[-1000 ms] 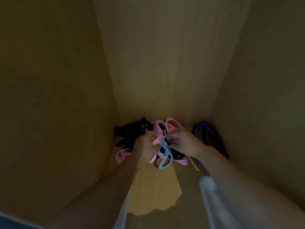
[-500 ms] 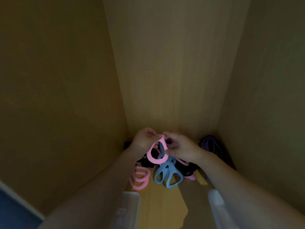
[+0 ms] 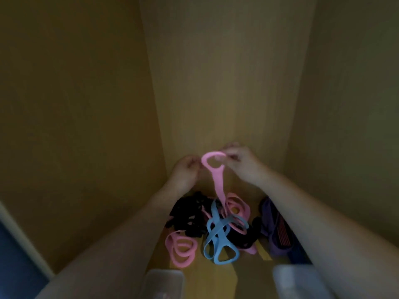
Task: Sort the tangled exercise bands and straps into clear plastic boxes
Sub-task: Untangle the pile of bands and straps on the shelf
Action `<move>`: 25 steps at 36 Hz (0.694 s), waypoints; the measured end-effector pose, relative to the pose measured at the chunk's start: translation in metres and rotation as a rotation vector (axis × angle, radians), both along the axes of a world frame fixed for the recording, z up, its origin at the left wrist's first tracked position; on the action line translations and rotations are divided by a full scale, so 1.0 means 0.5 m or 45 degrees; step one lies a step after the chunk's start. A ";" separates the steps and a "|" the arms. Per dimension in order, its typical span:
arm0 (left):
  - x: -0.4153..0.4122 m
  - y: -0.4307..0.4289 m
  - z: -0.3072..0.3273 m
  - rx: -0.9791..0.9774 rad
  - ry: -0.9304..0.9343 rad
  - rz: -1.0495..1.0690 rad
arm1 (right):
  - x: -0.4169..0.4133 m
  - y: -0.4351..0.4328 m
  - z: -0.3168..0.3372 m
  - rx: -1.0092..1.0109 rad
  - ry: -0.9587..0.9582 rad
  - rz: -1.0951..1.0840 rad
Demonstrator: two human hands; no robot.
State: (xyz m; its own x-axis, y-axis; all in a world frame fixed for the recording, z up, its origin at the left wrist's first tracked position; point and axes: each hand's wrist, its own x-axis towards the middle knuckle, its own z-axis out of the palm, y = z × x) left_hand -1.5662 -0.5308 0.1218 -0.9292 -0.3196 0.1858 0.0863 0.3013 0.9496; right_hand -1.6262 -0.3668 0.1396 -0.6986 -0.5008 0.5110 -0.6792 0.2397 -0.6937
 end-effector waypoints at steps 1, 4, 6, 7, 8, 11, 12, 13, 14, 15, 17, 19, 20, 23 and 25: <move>0.000 -0.001 0.014 -0.003 0.072 -0.025 | -0.004 -0.004 0.029 -0.052 0.023 -0.033; -0.008 -0.005 0.060 -0.041 0.198 -0.143 | -0.014 -0.005 0.120 -0.133 0.046 -0.104; -0.010 0.000 0.099 -0.032 0.263 -0.207 | -0.018 -0.006 0.181 -0.208 0.089 -0.148; -0.010 0.005 0.122 -0.017 0.309 -0.235 | -0.018 -0.008 0.210 -0.261 0.105 -0.167; -0.009 0.011 0.145 -0.007 0.352 -0.261 | -0.018 -0.011 0.237 -0.327 0.101 -0.182; -0.003 0.031 0.211 0.113 0.413 -0.350 | -0.005 -0.019 0.301 -0.485 0.009 -0.151; 0.002 0.038 0.229 0.182 0.412 -0.384 | 0.002 -0.021 0.315 -0.505 -0.022 -0.113; 0.008 0.044 0.242 0.239 0.423 -0.417 | 0.007 -0.025 0.323 -0.519 -0.046 -0.068; 0.013 0.046 0.249 0.282 0.441 -0.441 | 0.009 -0.028 0.326 -0.529 -0.063 -0.029; 0.018 0.049 0.255 0.329 0.460 -0.466 | 0.010 -0.030 0.328 -0.534 -0.075 -0.004; 0.027 0.048 0.253 0.433 0.470 -0.513 | 0.010 -0.036 0.320 -0.524 -0.108 0.000; 0.035 0.045 0.234 0.500 0.446 -0.509 | 0.009 -0.039 0.297 -0.470 -0.123 -0.024; 0.037 0.042 0.216 0.520 0.427 -0.473 | 0.005 -0.040 0.277 -0.429 -0.134 -0.042; 0.049 0.030 0.150 0.590 0.349 -0.313 | -0.008 -0.040 0.178 -0.238 -0.136 -0.129; 0.056 0.017 0.103 0.615 0.311 -0.237 | -0.011 -0.034 0.096 -0.057 -0.166 -0.151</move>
